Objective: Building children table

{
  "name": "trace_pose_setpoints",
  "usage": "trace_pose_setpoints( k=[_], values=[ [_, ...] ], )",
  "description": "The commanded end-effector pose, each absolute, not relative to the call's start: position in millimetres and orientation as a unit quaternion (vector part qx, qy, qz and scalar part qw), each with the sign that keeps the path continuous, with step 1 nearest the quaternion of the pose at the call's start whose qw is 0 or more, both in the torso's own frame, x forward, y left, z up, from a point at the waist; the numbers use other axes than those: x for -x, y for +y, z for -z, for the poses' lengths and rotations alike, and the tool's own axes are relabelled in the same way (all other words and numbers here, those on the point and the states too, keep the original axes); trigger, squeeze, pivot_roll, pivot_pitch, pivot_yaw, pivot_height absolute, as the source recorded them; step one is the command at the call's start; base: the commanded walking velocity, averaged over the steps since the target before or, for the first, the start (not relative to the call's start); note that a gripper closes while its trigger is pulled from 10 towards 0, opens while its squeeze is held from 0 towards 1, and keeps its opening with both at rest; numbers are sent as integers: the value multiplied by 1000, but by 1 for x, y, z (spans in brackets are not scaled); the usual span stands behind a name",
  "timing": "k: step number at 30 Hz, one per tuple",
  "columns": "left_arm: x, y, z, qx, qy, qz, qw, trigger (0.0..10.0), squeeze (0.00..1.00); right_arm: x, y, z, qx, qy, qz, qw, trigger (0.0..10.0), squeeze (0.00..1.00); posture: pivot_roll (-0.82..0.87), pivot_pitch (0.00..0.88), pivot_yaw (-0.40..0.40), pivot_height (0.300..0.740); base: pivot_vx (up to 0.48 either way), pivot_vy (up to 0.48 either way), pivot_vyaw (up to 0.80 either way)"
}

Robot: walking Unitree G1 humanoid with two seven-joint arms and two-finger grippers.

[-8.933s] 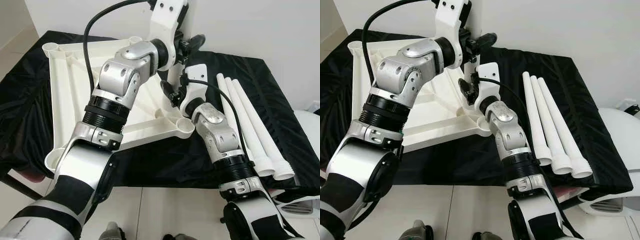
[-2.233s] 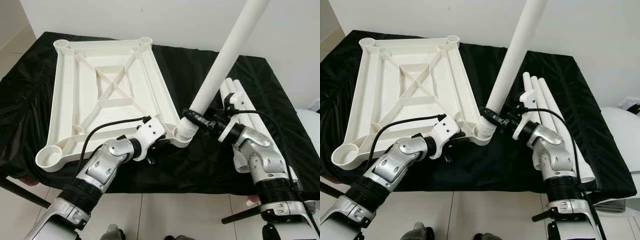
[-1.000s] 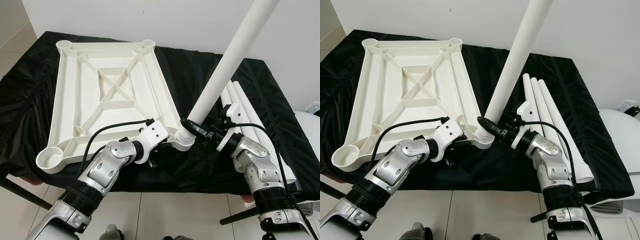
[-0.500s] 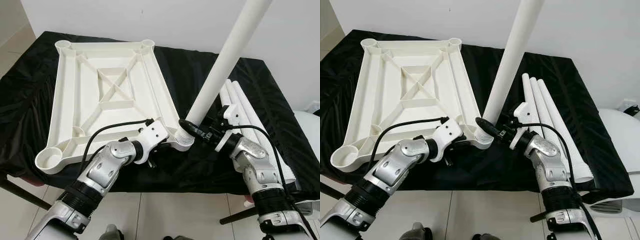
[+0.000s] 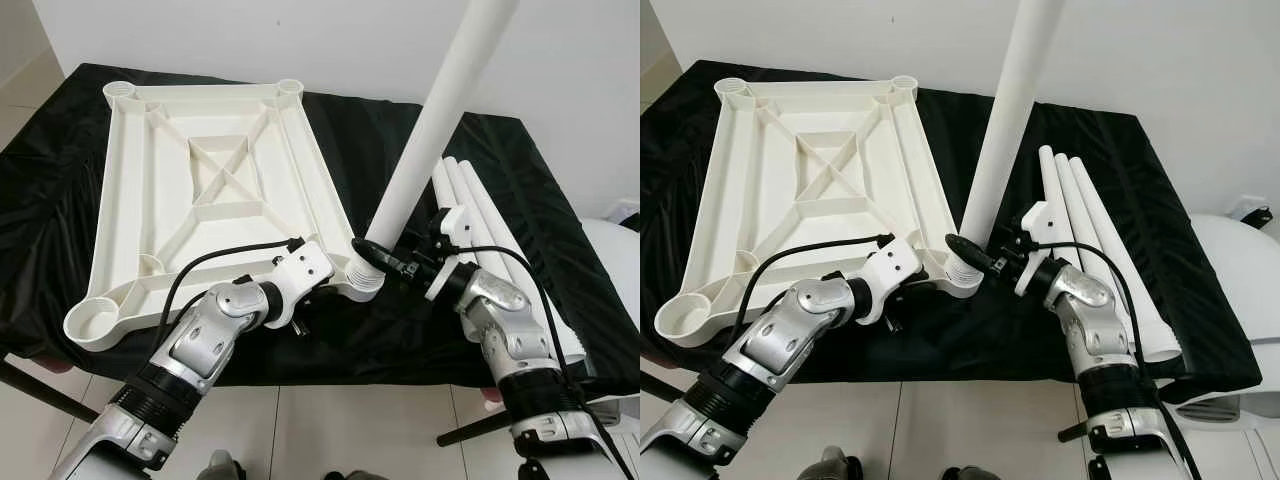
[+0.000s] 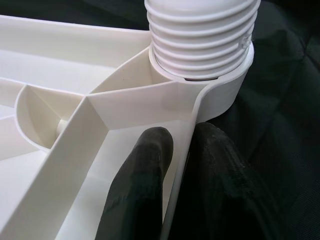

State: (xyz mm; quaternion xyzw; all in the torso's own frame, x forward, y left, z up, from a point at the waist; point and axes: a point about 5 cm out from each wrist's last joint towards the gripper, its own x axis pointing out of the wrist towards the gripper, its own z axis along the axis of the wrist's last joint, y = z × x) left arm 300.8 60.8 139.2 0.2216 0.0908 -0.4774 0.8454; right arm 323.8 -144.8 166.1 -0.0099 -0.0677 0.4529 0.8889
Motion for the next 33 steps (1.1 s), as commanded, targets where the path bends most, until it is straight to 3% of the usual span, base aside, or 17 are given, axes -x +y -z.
trace_pose_setpoints(
  k=[1, 14, 29, 33],
  values=[
    [-290, 51, -132, -226, 104, 516, 820, 10000, 0, -322, -146, -137, -13, 12, -446, 895, 10000, 0, -15, 130, -80, 740, 0, 0, 0],
    [-287, 49, -134, -225, 102, 515, 821, 10000, 0, -311, -145, -125, -10, 63, -502, 862, 10000, 0, -12, 129, -85, 740, 0, 0, 0],
    [-286, 48, -135, -225, 101, 518, 819, 10000, 0, -300, -150, -114, 69, 27, -468, 880, 10000, 0, -24, 138, -73, 740, 0, 0, 0],
    [-285, 47, -135, -224, 100, 520, 818, 10000, 0, -301, -152, -113, 49, 28, -448, 892, 10000, 0, -24, 140, -71, 740, 0, 0, 0]
  ],
)
